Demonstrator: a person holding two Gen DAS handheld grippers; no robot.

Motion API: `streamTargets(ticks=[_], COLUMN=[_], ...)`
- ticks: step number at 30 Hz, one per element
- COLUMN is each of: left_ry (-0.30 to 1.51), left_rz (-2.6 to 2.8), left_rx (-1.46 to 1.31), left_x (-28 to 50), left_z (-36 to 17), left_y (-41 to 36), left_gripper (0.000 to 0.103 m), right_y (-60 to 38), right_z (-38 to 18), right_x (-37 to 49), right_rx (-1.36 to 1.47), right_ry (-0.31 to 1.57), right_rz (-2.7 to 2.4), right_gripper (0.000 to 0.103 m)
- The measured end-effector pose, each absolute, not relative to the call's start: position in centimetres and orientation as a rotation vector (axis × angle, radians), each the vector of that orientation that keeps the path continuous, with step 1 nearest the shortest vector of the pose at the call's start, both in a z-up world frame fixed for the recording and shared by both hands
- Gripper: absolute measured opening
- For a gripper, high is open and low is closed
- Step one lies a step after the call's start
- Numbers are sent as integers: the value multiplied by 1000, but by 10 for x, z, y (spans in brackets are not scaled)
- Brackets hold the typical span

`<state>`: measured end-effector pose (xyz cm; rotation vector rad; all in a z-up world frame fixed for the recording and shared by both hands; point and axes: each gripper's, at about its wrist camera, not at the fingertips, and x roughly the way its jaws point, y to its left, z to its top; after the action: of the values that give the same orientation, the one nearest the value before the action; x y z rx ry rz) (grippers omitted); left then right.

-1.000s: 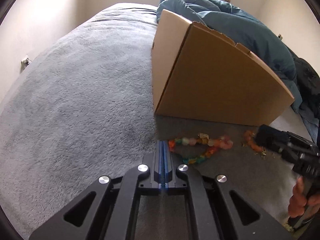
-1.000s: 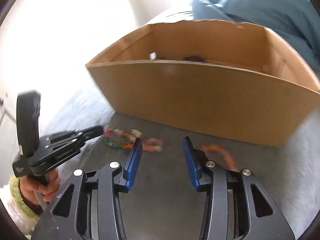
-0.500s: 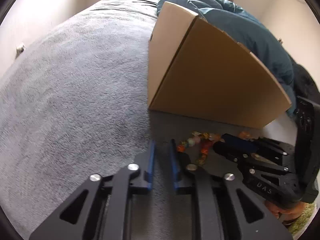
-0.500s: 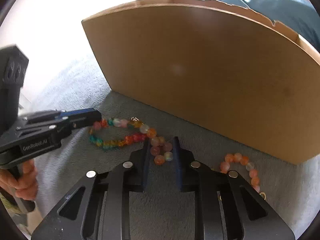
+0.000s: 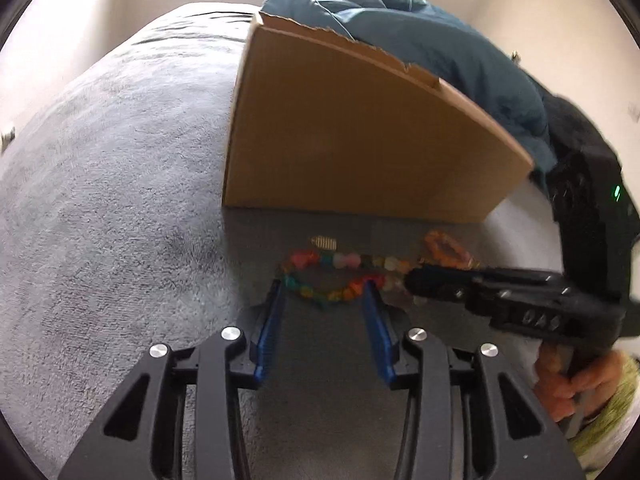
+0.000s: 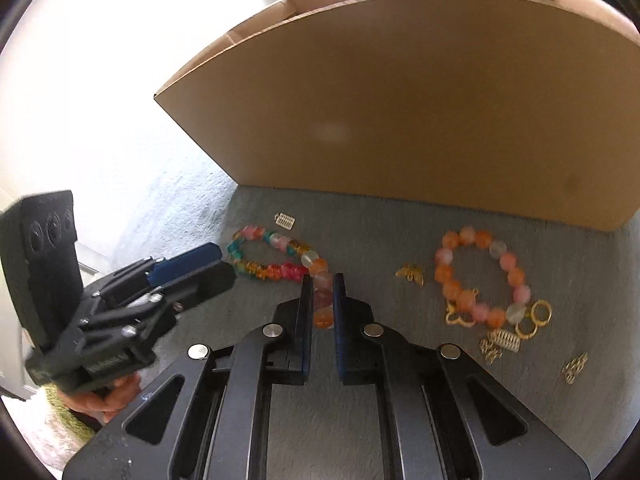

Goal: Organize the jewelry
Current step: 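Close both tools on the multicolour bead bracelet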

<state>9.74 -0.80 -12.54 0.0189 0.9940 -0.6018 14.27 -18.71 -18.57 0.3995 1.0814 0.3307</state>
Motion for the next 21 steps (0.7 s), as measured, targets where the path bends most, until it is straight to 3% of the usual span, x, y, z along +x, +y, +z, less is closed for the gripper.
streamTargets(ticks=[10,12,16,21], left_ry=[1045,1046,1031,1029], left_rz=[-500,-478,-427,-440], left_rx=[30,76,147,180], left_x=[136,137,141,126], left_z=[-136,-138,-139,-128], left_y=[-28,-35,-49,-48], left_gripper=[38,33,13,9], right_y=[-199,-212,-225,-229], right_z=[-185,-180,-175,-164], right_x=[128,121,114,106], right_rx=[490,503,530,534], right_ry=[1094,1098,1099,1101], right_rz=[326,322,317,323], right_gripper=[8,8,8,8])
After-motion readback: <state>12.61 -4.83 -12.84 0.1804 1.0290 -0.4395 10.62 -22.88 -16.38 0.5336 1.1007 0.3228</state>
